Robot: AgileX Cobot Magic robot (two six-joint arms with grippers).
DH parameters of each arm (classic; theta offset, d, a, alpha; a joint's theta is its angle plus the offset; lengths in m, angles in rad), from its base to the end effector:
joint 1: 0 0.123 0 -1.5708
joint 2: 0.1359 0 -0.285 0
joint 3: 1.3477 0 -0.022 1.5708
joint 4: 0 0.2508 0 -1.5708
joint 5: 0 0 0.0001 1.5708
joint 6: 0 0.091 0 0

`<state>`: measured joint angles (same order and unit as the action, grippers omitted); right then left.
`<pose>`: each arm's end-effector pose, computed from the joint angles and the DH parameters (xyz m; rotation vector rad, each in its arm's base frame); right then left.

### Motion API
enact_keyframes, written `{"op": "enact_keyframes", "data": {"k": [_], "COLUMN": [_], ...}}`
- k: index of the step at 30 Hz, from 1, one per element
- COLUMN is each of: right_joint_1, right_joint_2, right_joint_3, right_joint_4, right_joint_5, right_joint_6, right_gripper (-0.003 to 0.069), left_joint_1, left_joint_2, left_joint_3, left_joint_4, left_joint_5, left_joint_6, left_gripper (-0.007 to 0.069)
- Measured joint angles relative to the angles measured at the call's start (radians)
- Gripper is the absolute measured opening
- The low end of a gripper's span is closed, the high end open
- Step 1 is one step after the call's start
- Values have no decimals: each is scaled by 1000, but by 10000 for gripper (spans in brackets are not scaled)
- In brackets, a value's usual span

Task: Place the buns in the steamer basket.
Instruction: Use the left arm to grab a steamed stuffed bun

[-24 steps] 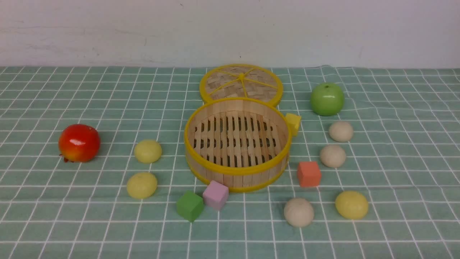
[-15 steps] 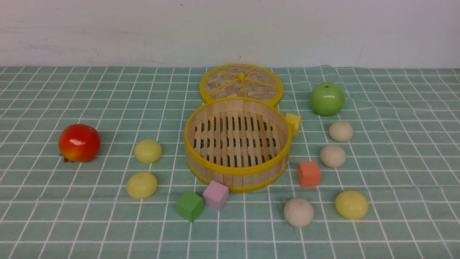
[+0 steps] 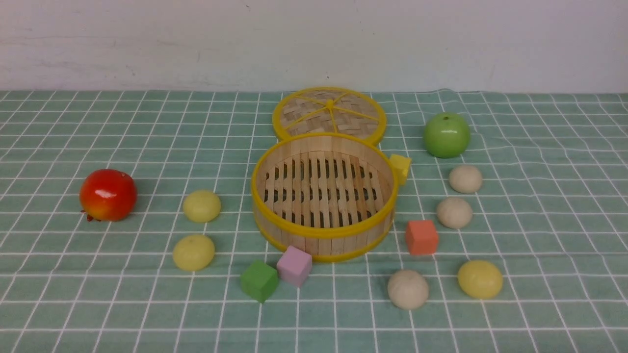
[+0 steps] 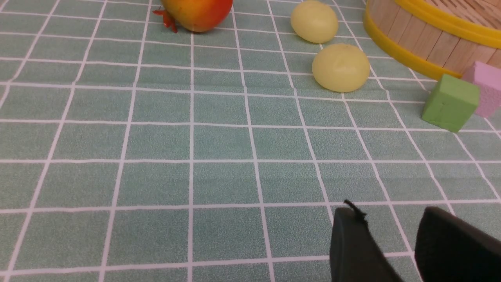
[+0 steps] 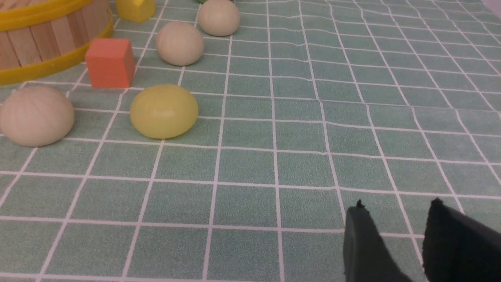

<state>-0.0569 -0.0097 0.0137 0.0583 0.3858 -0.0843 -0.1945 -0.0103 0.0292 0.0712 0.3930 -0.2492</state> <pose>0.0522 -0.0010 0.1745 0.0098 1.8729 -0.0395 0.0517 -0.0076 0.1687 -0.0081 1.9011 -0.2314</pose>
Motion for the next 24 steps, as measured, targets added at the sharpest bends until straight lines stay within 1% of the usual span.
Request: {"op": "enact_keyframes", "data": {"k": [24], "right_joint_1": [0], "right_joint_2": [0], "right_joint_3": [0], "right_joint_4": [0], "right_joint_5": [0], "right_joint_6": [0], "right_gripper": [239], "left_joint_1": [0], "left_joint_2": [0], "left_joint_3": [0], "left_joint_4": [0], "left_joint_5": [-2], "left_joint_6": [0], "left_gripper": [238]}}
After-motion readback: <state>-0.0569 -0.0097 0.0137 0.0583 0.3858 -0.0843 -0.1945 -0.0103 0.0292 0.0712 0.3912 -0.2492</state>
